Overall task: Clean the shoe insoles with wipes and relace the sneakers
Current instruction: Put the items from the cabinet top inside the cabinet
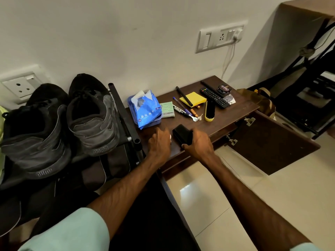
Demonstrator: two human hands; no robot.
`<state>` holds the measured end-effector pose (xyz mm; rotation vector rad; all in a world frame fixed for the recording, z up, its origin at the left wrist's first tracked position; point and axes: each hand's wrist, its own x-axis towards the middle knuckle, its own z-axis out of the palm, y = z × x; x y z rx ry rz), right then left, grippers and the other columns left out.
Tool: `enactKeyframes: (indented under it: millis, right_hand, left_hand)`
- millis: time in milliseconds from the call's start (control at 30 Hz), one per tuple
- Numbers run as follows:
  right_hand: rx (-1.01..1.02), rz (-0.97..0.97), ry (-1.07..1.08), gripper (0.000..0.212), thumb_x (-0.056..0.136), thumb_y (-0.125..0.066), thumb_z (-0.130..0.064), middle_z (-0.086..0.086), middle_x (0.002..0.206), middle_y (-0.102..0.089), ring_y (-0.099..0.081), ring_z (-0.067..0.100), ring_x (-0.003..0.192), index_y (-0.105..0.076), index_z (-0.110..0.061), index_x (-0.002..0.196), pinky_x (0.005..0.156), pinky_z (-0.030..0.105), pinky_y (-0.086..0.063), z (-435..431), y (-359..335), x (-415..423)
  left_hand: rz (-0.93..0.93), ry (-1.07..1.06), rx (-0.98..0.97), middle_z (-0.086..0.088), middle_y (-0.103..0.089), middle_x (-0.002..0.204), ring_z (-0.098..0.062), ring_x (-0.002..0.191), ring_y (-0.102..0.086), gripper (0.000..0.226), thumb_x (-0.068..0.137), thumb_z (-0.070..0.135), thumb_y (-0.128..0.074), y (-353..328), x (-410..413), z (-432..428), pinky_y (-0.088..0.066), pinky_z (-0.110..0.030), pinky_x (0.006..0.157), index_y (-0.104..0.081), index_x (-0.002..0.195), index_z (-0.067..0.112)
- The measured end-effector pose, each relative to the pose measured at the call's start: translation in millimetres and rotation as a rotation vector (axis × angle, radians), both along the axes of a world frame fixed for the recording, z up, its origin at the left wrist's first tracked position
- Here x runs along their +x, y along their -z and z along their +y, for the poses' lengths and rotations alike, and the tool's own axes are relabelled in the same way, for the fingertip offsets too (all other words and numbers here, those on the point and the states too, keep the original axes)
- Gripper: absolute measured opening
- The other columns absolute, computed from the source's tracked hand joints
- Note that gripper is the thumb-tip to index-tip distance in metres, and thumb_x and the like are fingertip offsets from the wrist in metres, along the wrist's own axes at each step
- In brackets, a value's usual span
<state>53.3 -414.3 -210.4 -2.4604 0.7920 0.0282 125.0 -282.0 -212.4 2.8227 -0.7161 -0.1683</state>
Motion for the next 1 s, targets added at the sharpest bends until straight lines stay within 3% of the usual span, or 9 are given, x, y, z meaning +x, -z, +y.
enactKeyframes:
  millis: [333,533,667,800,1000]
  right_hand:
    - [0.114,-0.066,0.029,0.061,0.075,-0.088,-0.033,0.007,0.117,-0.067,-0.067,0.022,0.104,-0.058,-0.013,0.123,0.082,0.038,-0.062,-11.1,-4.2,-34.9]
    - [0.183,-0.122,0.087,0.067,0.073,-0.089,-0.028,0.003,0.115,-0.063,-0.063,0.016,0.101,-0.053,-0.013,0.127,0.071,0.02,-0.055,-15.2,5.5,-78.9]
    - [0.201,-0.111,0.131,0.067,0.073,-0.089,-0.025,0.008,0.118,-0.065,-0.066,0.021,0.101,-0.052,-0.011,0.127,0.077,0.025,-0.057,-14.7,23.9,-105.4]
    - [0.243,-0.059,0.155,0.066,0.071,-0.09,-0.022,0.009,0.117,-0.066,-0.066,0.02,0.097,-0.053,-0.012,0.124,0.073,0.023,-0.059,-14.8,47.6,-116.9]
    - [0.271,0.029,0.178,0.062,0.072,-0.089,-0.02,0.009,0.115,-0.065,-0.066,0.022,0.098,-0.054,-0.011,0.123,0.077,0.028,-0.06,-18.1,84.0,-104.8]
  left_hand:
    - [0.057,0.119,-0.052,-0.012,-0.058,0.127,-0.029,0.117,-0.06,0.034,0.094,0.031,-0.069,-10.8,-22.9,1.9,-0.051,-0.036,0.09,-0.059,0.12,0.012]
    - [0.165,0.195,-0.136,-0.008,-0.065,0.117,-0.024,0.107,-0.064,0.041,0.086,0.035,-0.078,-8.7,-50.3,-4.7,-0.051,-0.029,0.079,-0.064,0.116,0.011]
    - [0.209,0.273,-0.14,-0.007,-0.067,0.115,-0.022,0.103,-0.066,0.044,0.082,0.035,-0.082,1.5,-65.8,-11.3,-0.058,-0.033,0.082,-0.064,0.115,0.012]
    - [0.27,0.361,0.031,-0.008,-0.07,0.108,-0.023,0.1,-0.069,0.043,0.081,0.032,-0.082,11.4,-69.0,-15.9,-0.059,-0.034,0.085,-0.066,0.113,0.009]
    - [0.479,0.423,0.266,-0.011,-0.059,0.125,-0.027,0.117,-0.06,0.048,0.085,0.017,-0.079,49.6,-65.5,-5.3,-0.053,-0.036,0.094,-0.055,0.125,0.007]
